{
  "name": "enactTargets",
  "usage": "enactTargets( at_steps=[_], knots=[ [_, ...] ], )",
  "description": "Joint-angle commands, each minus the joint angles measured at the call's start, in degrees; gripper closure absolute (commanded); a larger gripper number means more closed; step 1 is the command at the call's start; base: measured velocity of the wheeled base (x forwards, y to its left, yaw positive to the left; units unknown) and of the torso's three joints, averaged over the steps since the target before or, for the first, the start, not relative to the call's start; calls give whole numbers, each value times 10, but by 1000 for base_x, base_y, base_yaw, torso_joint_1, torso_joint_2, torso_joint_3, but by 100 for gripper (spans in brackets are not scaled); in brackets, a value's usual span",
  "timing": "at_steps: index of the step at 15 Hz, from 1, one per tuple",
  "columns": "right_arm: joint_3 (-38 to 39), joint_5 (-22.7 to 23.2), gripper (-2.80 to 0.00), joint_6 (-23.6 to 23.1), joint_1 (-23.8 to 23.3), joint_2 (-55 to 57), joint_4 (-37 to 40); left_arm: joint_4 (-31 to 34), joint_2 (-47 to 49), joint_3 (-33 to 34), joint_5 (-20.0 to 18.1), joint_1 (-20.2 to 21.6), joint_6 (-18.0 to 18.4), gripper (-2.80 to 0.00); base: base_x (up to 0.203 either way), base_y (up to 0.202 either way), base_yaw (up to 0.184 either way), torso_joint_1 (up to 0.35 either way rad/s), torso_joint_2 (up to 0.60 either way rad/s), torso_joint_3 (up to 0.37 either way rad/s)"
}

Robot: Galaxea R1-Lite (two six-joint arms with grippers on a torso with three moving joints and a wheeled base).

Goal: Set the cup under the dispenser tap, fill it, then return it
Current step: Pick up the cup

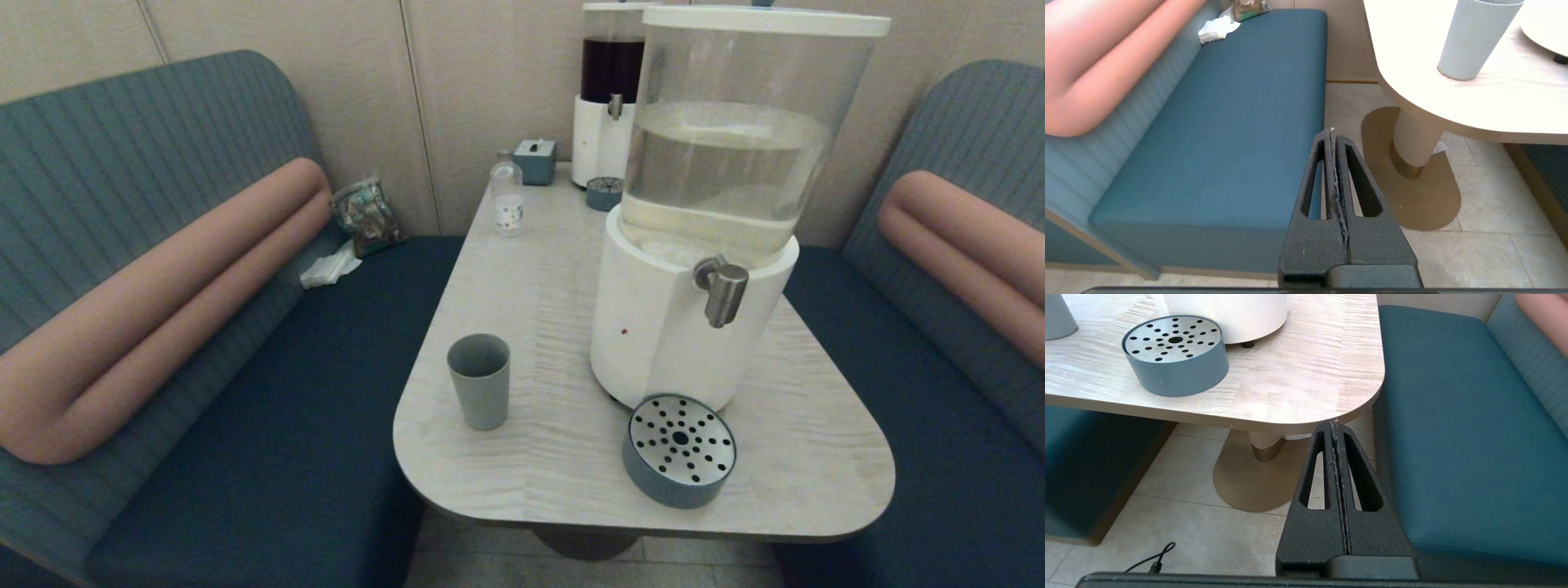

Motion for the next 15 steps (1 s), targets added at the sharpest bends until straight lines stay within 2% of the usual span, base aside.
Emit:
enactTargets(
  at_steps=[1, 10, 14, 15],
  knots=[
    [0, 0, 0, 0, 0, 2, 0, 5, 2, -2, -1, 0, 1, 0, 0, 0, 0, 0, 0, 0],
    [0, 0, 0, 3, 0, -1, 0, -11, 0, 0, -2, 0, -14, 0, 0, 0, 0, 0, 0, 0],
    [0, 0, 0, 3, 0, -1, 0, -20, 2, -40, -10, 0, -22, 0, 0, 0, 0, 0, 0, 0],
    [0, 0, 0, 3, 0, 0, 0, -12, 8, -74, -18, 0, -21, 0, 0, 0, 0, 0, 0, 0]
  ],
)
